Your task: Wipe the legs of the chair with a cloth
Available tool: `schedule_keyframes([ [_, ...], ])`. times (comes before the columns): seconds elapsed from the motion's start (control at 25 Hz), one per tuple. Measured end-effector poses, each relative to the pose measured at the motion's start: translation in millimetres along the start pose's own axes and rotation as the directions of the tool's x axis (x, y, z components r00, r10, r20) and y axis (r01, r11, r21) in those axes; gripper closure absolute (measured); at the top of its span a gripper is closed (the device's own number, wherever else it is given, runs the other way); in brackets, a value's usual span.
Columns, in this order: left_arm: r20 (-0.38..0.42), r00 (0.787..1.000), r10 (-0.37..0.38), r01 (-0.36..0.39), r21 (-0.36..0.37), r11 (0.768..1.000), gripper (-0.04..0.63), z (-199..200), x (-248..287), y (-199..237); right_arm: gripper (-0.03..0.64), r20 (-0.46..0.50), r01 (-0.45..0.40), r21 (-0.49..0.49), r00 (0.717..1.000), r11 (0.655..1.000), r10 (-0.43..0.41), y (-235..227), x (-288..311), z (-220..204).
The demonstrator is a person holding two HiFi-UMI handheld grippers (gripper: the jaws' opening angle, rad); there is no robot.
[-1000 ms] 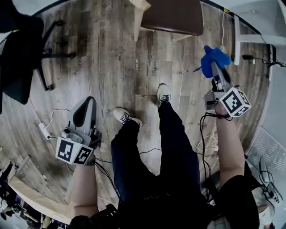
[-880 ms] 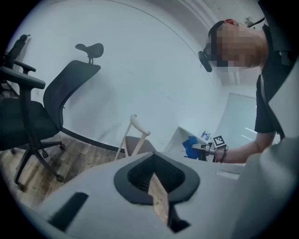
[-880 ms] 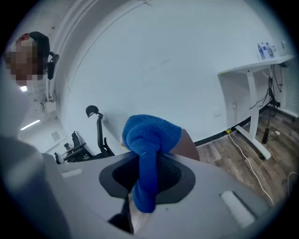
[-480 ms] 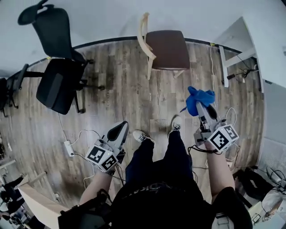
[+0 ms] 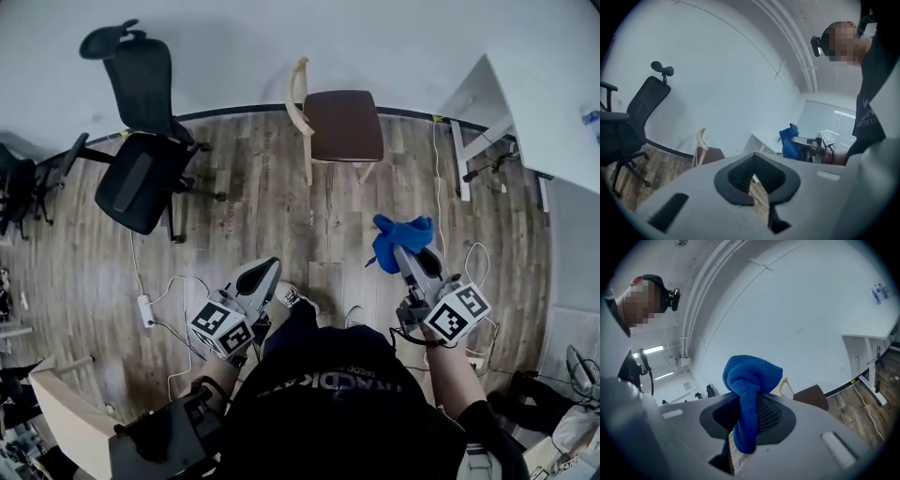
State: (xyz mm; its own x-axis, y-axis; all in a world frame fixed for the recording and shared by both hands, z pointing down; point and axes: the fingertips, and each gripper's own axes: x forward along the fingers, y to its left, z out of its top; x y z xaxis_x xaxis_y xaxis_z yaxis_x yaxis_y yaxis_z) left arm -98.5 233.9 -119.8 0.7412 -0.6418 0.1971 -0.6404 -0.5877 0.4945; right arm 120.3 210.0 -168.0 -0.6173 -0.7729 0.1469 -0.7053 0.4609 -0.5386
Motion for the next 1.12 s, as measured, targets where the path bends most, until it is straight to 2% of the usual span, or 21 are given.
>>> schedule_keyframes([
  [0.16,0.021,1.000,-0.006,0.006,-0.025,1.000,0.591,-12,16,-50,0.531,-0.023,-0.036,-0.001,0.999,0.999,0.035,6,-49,-2],
  [0.32,0.014,0.999,-0.040,0.041,-0.043,0.998,0.591,-24,46,-84,0.531,-0.008,-0.018,0.029,1.000,0.999,0.018,-4,-90,-5],
  [0.56,-0.026,0.996,-0.089,0.088,-0.008,0.996,0.591,-10,79,-97,0.531,0.034,0.016,0.074,0.999,0.997,-0.019,-21,-102,7],
  [0.72,-0.053,0.990,-0.128,0.129,0.007,0.992,0.591,-2,83,-107,0.531,0.033,0.002,0.087,0.999,0.996,-0.005,-12,-99,8],
  [1.12,-0.094,0.983,-0.156,0.153,-0.042,0.987,0.591,-18,94,-119,0.531,-0.010,-0.013,0.117,1.000,0.993,0.014,-13,-94,-10],
])
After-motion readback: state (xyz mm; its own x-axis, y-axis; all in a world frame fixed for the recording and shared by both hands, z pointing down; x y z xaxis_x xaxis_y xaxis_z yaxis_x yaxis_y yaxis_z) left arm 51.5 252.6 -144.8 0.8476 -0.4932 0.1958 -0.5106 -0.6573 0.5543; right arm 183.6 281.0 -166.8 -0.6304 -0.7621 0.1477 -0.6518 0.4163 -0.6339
